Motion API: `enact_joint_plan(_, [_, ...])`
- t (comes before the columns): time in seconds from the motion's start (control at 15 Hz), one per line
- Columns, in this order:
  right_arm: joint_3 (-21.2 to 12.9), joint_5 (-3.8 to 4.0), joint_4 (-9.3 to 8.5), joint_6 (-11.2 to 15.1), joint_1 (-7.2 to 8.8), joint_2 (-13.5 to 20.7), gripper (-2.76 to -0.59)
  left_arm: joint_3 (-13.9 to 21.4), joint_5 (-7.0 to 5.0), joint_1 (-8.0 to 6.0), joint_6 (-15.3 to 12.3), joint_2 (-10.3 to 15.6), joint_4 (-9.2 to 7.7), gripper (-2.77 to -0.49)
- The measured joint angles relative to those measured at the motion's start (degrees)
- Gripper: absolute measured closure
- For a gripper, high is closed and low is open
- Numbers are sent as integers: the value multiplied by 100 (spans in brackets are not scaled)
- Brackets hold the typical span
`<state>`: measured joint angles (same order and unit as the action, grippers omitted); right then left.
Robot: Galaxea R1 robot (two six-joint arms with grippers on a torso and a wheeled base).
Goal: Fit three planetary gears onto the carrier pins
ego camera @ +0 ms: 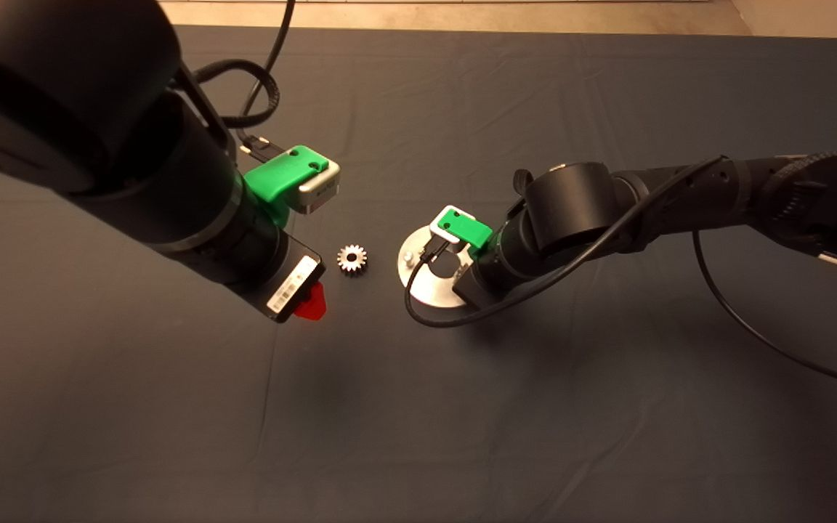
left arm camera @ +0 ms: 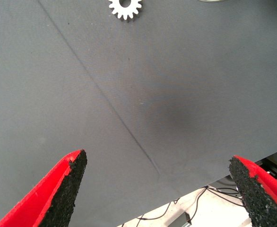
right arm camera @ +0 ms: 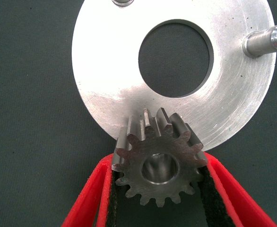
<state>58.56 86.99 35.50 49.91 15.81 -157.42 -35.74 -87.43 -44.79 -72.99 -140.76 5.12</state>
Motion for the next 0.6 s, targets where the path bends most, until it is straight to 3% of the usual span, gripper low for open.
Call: enact_joint_plan(0.6, [0,8,-44,-22,-8,15,-102,0,0,0,0,0,0,-217])
